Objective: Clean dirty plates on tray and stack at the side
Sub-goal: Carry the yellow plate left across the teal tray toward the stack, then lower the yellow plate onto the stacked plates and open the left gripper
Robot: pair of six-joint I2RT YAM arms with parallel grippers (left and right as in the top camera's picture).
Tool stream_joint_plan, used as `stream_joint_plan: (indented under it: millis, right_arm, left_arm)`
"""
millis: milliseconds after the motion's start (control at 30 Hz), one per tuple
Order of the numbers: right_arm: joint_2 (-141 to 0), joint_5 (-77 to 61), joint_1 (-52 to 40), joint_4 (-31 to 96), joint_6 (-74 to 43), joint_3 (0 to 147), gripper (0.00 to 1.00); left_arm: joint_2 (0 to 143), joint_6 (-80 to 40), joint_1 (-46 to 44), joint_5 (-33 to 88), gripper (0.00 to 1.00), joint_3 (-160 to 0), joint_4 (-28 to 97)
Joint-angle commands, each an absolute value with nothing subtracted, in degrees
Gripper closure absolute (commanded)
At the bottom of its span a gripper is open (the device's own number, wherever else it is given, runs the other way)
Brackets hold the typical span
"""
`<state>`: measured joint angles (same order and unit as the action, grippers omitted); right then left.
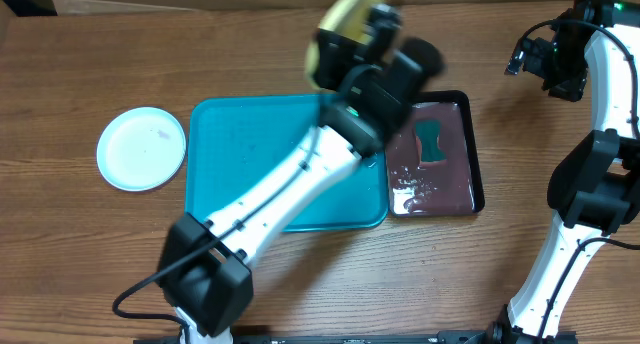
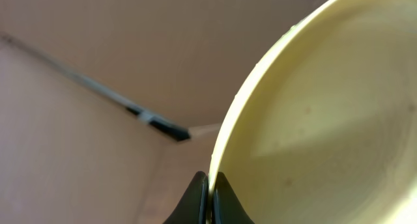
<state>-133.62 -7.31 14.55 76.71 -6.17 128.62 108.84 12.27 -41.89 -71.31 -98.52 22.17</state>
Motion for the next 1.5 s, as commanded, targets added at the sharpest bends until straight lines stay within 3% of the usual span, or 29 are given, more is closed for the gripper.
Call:
stream_joint_plan:
  millis: [0,167,400,600,767,933,1167,1467]
  right_arm:
    - [-133.2,-7.8,14.8,76.5,-6.2,129.3,0.00]
    - [-133.2,-7.7,14.8,76.5,-6.2,129.3,0.00]
    - [-133.2,-7.8,14.8,76.5,-6.2,129.3,0.00]
    - [-133.2,-7.8,14.8,76.5,-6.2,129.3,0.00]
    - [-133.2,-7.8,14.8,76.5,-6.2,129.3,0.00]
    - [-133.2,-7.7,14.8,76.5,-6.2,129.3,0.00]
    - [-133.2,-7.8,14.8,76.5,-6.2,129.3,0.00]
    - [-133.2,-7.7,14.8,76.5,-6.2,129.3,0.00]
  left_arm:
    - [108.7,1.7,-34.2,-65.7,0.96,-99.5,27.3]
    - [108.7,-13.8,-21.5,-56.1,0.96,-99.5,42.6]
    - [108.0,-27.5,-3.3,-40.9,0.96,-99.5,54.0]
    - [107.6,-31.9,13.4,-15.9,0.96,-99.5,59.1]
    - [107.6,-33.8,25.1,-4.4,0.96,-99.5,62.1]
    - [107.6,-32.8,30.4,-4.5,0.96,-99.4,63.7]
    - [107.6,-32.7,30.5,-7.0,0.96,-95.1,63.7]
    - [107.6,-32.5,30.2,-6.3,0.96,-84.3,53.7]
